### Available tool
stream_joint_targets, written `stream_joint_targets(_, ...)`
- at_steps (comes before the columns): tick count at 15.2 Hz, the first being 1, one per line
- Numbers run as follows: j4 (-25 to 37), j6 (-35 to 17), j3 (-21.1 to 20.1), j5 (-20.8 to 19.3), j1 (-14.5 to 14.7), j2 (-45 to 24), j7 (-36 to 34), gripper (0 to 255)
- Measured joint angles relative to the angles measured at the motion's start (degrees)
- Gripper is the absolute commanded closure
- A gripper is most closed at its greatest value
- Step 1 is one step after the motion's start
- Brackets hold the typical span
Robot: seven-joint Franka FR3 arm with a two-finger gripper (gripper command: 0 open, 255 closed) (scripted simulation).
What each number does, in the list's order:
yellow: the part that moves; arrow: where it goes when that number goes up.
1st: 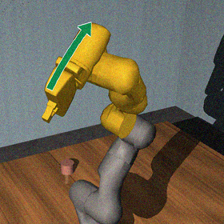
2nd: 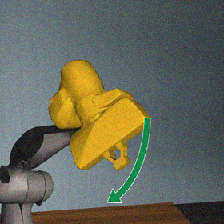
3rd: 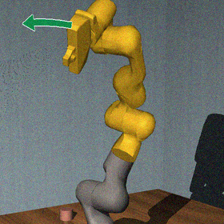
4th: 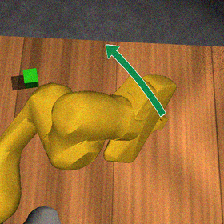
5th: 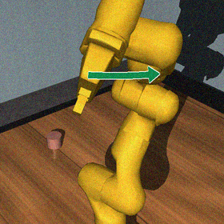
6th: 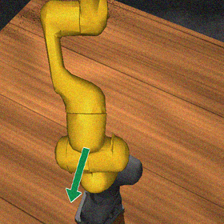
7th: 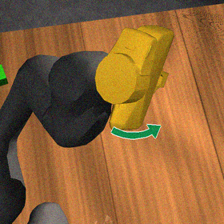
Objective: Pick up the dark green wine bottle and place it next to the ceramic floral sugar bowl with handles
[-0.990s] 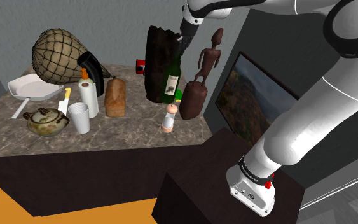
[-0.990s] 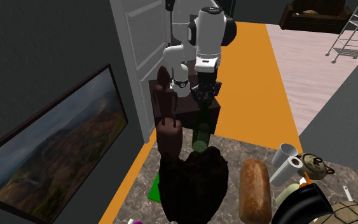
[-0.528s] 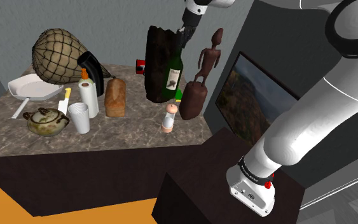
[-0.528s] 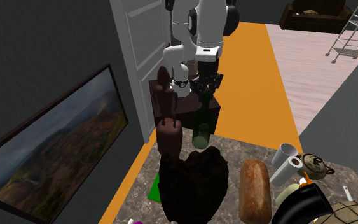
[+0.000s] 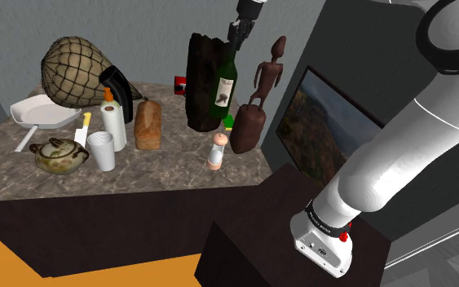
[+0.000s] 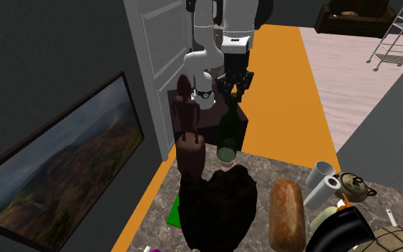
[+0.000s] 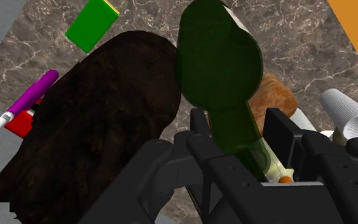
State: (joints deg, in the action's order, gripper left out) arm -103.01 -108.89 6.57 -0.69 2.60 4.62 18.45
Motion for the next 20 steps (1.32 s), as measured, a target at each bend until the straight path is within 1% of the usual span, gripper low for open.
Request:
stream_joint_targets(6,4.8,4.4,-0.1,0.1,0.1,-0.4,-0.1,255)
stream_joint_targets(17,16.4,13.6,0.1,0.4,-0.1,-2.9,0.3,255)
stream_joint_targets(20,20.4,16.3,0.1,0.5,0.0,-4.1,0.3,255)
